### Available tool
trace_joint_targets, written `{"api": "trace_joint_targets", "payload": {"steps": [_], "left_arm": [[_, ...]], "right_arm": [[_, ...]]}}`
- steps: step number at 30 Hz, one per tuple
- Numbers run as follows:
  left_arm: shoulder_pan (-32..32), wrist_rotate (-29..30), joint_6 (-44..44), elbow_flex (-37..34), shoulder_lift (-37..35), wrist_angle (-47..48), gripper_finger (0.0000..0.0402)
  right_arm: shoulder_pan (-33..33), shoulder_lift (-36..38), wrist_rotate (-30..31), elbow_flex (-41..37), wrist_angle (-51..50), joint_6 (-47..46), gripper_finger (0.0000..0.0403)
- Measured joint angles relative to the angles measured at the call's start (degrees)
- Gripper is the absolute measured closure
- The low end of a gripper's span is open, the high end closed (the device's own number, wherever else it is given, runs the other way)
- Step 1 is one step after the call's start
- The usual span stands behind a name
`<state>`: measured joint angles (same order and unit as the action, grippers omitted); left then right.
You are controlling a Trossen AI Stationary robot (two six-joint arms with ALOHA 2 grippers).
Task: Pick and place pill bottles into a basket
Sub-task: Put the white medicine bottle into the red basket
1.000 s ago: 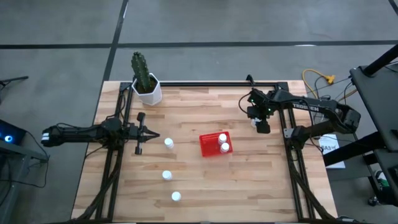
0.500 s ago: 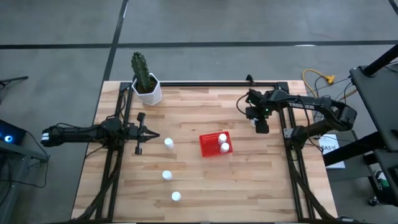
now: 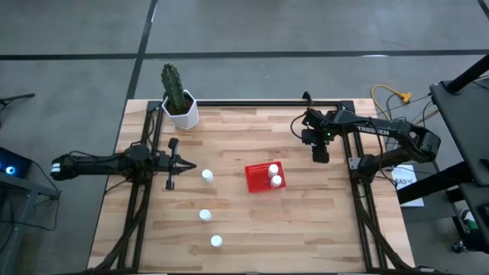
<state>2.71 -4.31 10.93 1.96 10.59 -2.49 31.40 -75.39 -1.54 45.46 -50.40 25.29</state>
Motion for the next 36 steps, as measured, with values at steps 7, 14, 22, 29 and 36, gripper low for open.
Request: {"api": "trace_joint_targets", "payload": {"steps": [7,14,22,29,36], "left_arm": [[0.0,0.0,0.0,0.0,0.0,0.0,0.0402],[0.0,0.0,0.0,0.0,0.0,0.0,0.0402],[0.0,0.0,0.0,0.0,0.0,0.0,0.0402],[0.0,0.0,0.0,0.0,0.0,0.0,0.0402],[0.0,0.0,0.0,0.0,0.0,0.0,0.0402]], "right_arm": [[-2.0,0.8,-0.3,2.2,3.7,-2.6,0.0255],[-5.9,1.0,-2.2,3.7,6.9,-4.6,0.0255],[-13.0,1.0,-2.3,8.1,7.1,-6.7,0.0255],[-20.0,1.0,-1.9,12.7,7.4,-8.7,0.0255],[-27.8,-0.6,-1.8,17.2,7.5,-10.3,0.0255]]}}
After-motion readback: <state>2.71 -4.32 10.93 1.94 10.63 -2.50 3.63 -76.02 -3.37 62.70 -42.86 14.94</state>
